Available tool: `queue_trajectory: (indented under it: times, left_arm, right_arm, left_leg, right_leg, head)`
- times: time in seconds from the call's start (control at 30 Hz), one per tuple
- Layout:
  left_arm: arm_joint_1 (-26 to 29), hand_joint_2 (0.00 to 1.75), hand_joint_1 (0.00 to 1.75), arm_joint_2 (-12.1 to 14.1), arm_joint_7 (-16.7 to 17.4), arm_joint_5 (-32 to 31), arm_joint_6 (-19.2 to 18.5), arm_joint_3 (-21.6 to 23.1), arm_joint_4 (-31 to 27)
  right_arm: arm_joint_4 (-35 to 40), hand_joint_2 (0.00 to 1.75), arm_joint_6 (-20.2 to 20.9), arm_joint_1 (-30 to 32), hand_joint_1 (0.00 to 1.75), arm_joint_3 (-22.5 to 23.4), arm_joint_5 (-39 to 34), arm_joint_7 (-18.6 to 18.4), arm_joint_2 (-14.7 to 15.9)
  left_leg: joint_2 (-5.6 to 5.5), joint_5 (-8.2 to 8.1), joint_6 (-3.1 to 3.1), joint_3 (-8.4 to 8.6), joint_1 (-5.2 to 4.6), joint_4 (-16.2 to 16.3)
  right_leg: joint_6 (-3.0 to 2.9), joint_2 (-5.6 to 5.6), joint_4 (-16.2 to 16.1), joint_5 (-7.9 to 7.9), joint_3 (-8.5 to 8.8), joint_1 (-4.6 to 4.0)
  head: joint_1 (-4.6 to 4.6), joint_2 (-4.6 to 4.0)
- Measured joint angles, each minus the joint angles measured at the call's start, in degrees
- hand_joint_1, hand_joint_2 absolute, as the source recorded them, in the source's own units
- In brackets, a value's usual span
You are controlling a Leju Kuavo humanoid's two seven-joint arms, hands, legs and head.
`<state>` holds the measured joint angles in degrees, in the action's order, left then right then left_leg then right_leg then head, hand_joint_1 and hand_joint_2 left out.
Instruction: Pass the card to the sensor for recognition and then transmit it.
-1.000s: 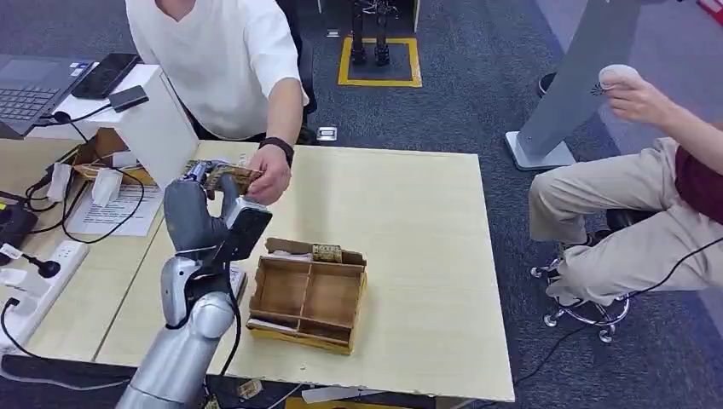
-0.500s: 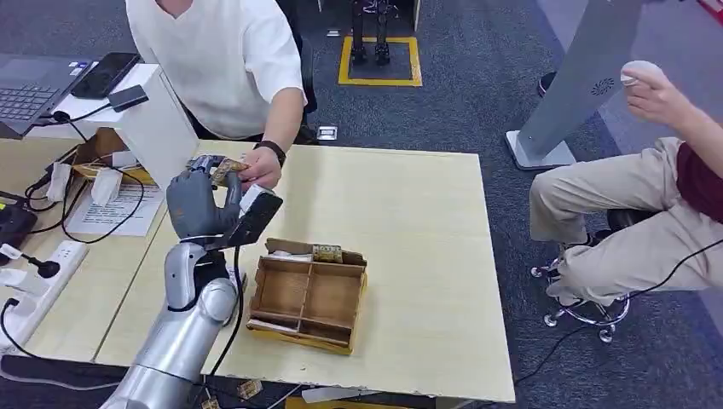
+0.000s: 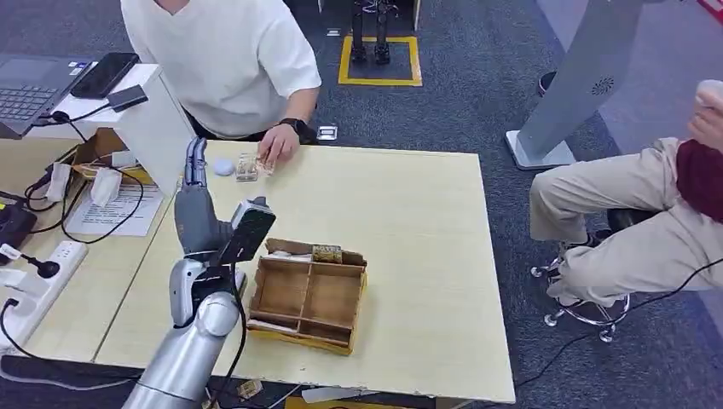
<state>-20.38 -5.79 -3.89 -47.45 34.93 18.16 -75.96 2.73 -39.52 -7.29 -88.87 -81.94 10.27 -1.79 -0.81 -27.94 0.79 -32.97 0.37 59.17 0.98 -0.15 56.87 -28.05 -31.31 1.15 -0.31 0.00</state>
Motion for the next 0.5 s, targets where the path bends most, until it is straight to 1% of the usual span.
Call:
queue_trajectory:
  times: [0.07,0.1,0.13,0.17,0.23,0.3,0.4,0.47,0.5]
  left_arm:
    - [1.5,1.75,0.00,-0.1,-2.8,5.3,0.4,0.0,-2.1]
    - [2.5,1.75,0.00,-0.3,-4.8,8.4,1.2,0.0,-3.3]
    - [3.5,1.75,0.00,-0.5,-6.4,10.0,2.2,0.0,-4.3]
    - [5.1,1.75,0.00,-0.9,-9.0,12.0,3.8,0.0,-5.8]
    - [8.0,1.75,0.00,-1.9,-13.5,14.2,4.7,0.0,-8.7]
    - [10.8,1.75,0.00,-3.7,-19.1,16.5,4.8,-0.9,-11.5]
    - [15.6,1.75,0.00,-6.6,-26.6,20.9,5.0,-2.6,-15.5]
    - [18.5,1.75,0.00,-8.0,-29.6,23.3,5.2,-3.5,-17.7]
    - [19.7,1.75,0.00,-8.5,-30.4,24.2,5.2,-3.8,-18.5]
  right_arm:
    - [-0.3,1.75,0.0,0.1,0.00,0.1,-1.2,0.2,-0.2]
    - [-0.5,1.75,0.0,0.2,0.00,0.2,-1.8,0.4,-0.4]
    - [-0.8,1.75,0.0,0.3,0.00,0.5,-2.6,0.8,-0.4]
    - [-1.1,1.75,0.0,0.4,0.00,1.0,-3.6,1.2,-0.5]
    - [-1.4,1.75,0.0,0.6,0.00,1.8,-4.5,1.3,-0.5]
    - [-1.8,1.75,0.0,0.7,0.00,2.6,-4.7,1.4,-0.5]
    - [-2.3,1.75,0.0,1.0,0.00,3.5,-4.9,1.1,-0.4]
    - [-2.5,1.75,0.0,1.3,0.00,4.2,-5.0,0.9,-0.2]
    - [-2.6,1.75,0.0,1.4,0.00,4.4,-5.0,0.9,-0.1]
  left_leg:
    - [0.01,0.00,0.00,0.01,0.00,0.0]
    - [0.01,0.00,0.00,0.01,0.00,0.0]
    - [0.00,0.00,0.00,0.00,0.00,0.0]
    - [0.00,0.00,0.00,0.00,0.00,0.0]
    - [-0.01,-0.01,0.00,-0.01,-0.01,0.0]
    - [-0.02,-0.03,0.03,-0.04,-0.01,0.0]
    - [0.02,-0.07,0.05,-0.03,-0.06,0.0]
    - [0.00,-0.09,0.08,-0.03,-0.08,0.0]
    - [-0.01,-0.10,0.08,-0.04,-0.08,0.0]
  right_leg:
    - [0.00,0.00,0.0,0.00,0.00,0.00]
    - [0.00,0.00,0.0,0.00,0.00,0.00]
    - [0.00,0.00,0.0,0.00,0.01,0.00]
    - [0.00,0.00,0.0,0.00,0.00,0.00]
    - [0.01,-0.01,0.0,-0.01,0.00,0.01]
    - [0.01,-0.03,0.0,-0.01,0.00,0.02]
    - [0.02,0.01,-0.1,-0.02,0.00,0.04]
    - [0.06,-0.03,-0.1,-0.04,-0.01,0.06]
    - [0.08,-0.04,-0.1,-0.05,-0.01,0.06]
  head:
    - [0.00,0.00]
    - [0.00,0.02]
    - [0.00,0.00]
    - [0.00,0.02]
    - [0.02,0.02]
    - [0.02,0.00]
    - [0.00,0.00]
    - [0.00,0.00]
    - [0.00,0.02]
